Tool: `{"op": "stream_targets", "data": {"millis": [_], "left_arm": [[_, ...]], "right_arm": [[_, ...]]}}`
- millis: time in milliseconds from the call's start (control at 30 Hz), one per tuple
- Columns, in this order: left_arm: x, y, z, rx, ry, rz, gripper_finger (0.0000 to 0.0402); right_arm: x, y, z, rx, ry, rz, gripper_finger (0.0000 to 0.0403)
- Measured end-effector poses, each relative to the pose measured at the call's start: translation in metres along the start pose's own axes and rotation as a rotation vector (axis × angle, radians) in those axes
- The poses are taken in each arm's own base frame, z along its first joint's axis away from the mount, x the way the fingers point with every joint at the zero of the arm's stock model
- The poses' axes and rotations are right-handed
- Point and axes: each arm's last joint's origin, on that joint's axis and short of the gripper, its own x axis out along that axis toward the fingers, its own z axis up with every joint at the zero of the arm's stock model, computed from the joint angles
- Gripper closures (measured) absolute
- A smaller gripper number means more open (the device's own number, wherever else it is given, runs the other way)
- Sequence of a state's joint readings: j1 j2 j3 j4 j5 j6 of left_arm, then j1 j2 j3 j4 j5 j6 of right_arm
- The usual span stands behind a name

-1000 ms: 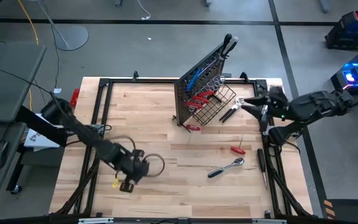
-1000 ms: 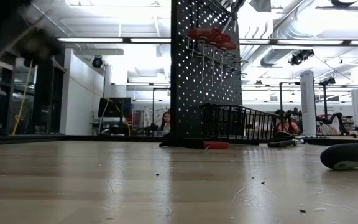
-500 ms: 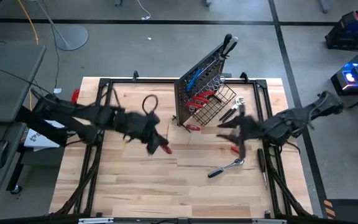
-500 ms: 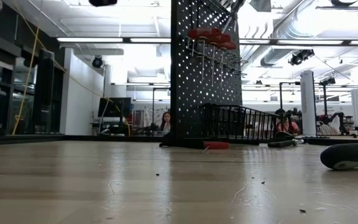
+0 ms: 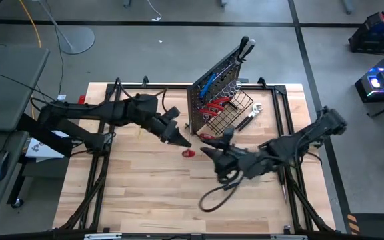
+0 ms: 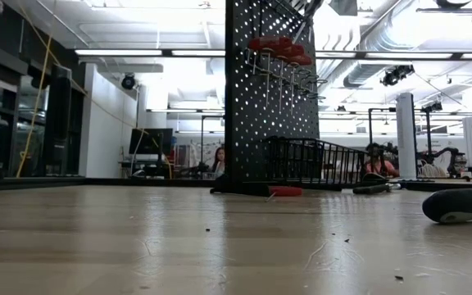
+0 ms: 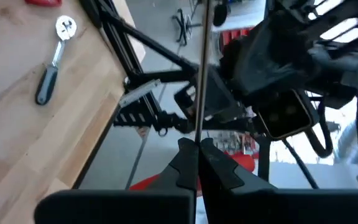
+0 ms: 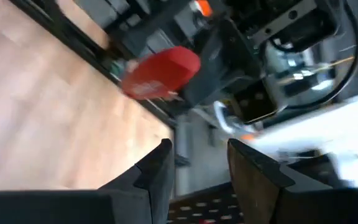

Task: Hang tools onto peg board
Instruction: Hang the red allen wrench on the peg board

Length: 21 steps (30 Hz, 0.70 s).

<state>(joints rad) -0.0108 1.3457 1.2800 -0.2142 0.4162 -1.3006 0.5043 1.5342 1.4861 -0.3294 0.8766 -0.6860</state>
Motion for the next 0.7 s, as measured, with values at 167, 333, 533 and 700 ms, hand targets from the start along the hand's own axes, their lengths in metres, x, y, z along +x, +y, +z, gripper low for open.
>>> {"op": "stream_targets", "data": {"millis": [167, 333, 533, 700], "left_arm": [[0.000, 0.000, 0.000, 0.000, 0.032, -0.008, 0.0401], [-0.001, -0.002, -0.004, 0.005, 0.103, -0.033, 0.0401], [0.000, -0.002, -0.007, 0.014, 0.138, -0.041, 0.0401], [0.000, -0.002, -0.006, 0.018, 0.138, -0.042, 0.0401]], "right_arm": [[0.027, -0.001, 0.016, -0.134, 0.067, -0.060, 0.0258], [0.045, -0.004, 0.022, -0.170, 0.087, -0.075, 0.0258], [0.055, -0.006, 0.021, -0.180, 0.077, -0.052, 0.0259], [0.060, -0.007, 0.017, -0.133, 0.070, -0.026, 0.0278]]}}
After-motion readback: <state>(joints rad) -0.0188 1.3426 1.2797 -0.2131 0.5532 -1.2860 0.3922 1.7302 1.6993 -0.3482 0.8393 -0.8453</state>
